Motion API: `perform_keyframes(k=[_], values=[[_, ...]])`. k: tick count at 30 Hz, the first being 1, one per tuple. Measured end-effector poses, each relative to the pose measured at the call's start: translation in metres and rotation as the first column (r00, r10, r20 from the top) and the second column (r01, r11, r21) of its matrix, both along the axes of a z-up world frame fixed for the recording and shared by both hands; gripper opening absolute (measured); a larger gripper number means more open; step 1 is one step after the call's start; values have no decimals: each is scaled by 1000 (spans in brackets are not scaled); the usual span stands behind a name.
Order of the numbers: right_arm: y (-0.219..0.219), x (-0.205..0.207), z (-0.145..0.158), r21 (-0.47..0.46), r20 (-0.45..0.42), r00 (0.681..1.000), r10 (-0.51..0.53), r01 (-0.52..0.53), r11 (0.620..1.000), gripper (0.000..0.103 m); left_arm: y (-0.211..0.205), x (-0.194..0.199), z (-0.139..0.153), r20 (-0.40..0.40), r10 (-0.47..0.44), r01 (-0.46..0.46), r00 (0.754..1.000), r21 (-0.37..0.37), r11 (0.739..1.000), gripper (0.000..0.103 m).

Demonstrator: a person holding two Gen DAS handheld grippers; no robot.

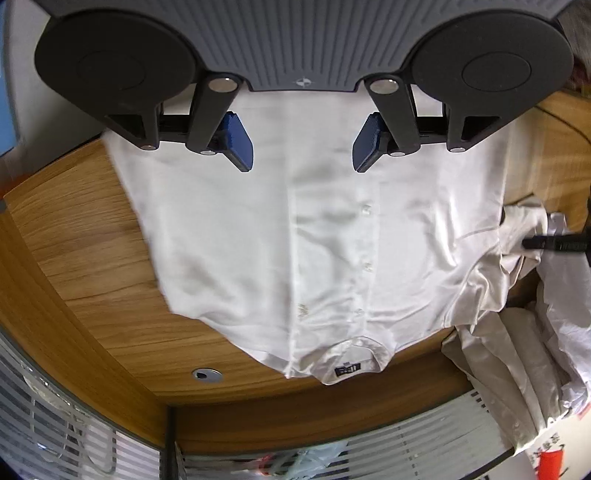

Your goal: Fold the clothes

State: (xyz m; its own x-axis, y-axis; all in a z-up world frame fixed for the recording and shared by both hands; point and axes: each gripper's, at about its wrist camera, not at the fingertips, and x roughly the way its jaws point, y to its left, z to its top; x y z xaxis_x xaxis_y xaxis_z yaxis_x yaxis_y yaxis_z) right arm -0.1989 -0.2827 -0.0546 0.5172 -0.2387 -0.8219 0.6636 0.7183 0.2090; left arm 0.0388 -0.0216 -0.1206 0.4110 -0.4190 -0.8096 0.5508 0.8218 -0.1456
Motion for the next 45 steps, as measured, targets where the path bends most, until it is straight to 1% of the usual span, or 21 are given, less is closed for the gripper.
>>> perform_keyframes(k=[4, 8, 11, 15, 17, 18, 19, 20, 21, 24, 27, 30, 33, 36, 37, 38, 39, 40, 41, 43, 45], values=[[39, 32, 7, -16, 0, 1000, 8, -8, 1000, 69, 44, 31, -8, 24, 65, -65, 998, 17, 998, 52], [72, 61, 7, -11, -19, 999, 36, -36, 999, 70, 67, 62, -12, 12, 83, -83, 996, 5, 997, 52], [88, 79, 7, 0, -27, 999, 43, -43, 999, 70, 70, 78, -12, -15, 88, -88, 996, -20, 996, 52], [101, 101, 9, 4, -31, 998, 59, -58, 998, 70, 56, 86, -18, -50, 61, -65, 997, -79, 995, 54], [103, 110, 12, 1, -34, 997, 69, -69, 998, 70, 46, 87, -25, -51, 50, -53, 997, -69, 996, 53], [104, 115, 13, 0, -36, 997, 75, -75, 997, 70, 42, 87, -29, -50, 47, -50, 998, -56, 997, 50], [105, 119, 14, -3, -37, 996, 82, -83, 997, 71, 39, 86, -32, -49, 46, -48, 998, -43, 998, 43], [105, 123, 15, -7, -40, 995, 90, -91, 996, 71, 38, 86, -34, -56, 48, -50, 997, -33, 998, 21], [106, 127, 17, -12, -44, 994, 99, -99, 995, 72, 40, 86, -36, -68, 54, -56, 996, -27, 998, 8], [106, 139, 20, -18, -54, 989, 136, -137, 990, 72, 57, 88, -30, -121, 99, -107, 988, -65, 992, 6], [108, 153, 22, -23, -58, 978, 199, -200, 979, 72, 84, 83, -14, -163, 161, -179, 973, -104, 978, 6], [111, 166, 22, -23, -57, 962, 267, -269, 963, 72, 114, 75, 2, -202, 231, -259, 952, -124, 958, 6], [118, 181, 18, -8, -49, 935, 350, -351, 936, 73, 142, 60, 15, -253, 306, -347, 918, -135, 928, 6], [127, 195, 14, 9, -37, 903, 429, -429, 903, 73, 166, 46, 21, -315, 377, -438, 871, -149, 887, 6], [130, 199, 13, 15, -28, 891, 452, -452, 892, 73, 173, 41, 21, -315, 406, -465, 858, -139, 874, 7], [135, 202, 13, 21, -19, 879, 476, -475, 880, 73, 179, 37, 22, -301, 429, -481, 852, -125, 868, 7], [139, 206, 13, 26, -12, 867, 498, -497, 867, 73, 183, 32, 23, -271, 447, -488, 852, -102, 867, 8], [144, 209, 13, 29, -6, 855, 519, -519, 854, 73, 185, 27, 24, -232, 450, -477, 863, -79, 875, 8], [148, 212, 14, 29, -5, 842, 539, -539, 842, 73, 186, 22, 27, -195, 435, -455, 879, -66, 888, 8], [157, 217, 14, 20, -11, 827, 561, -561, 827, 73, 182, 12, 31, -125, 369, -377, 921, -49, 925, 10], [165, 221, 13, 14, -23, 827, 561, -561, 828, 73, 177, 2, 33, -61, 282, -284, 957, -33, 958, 25]])
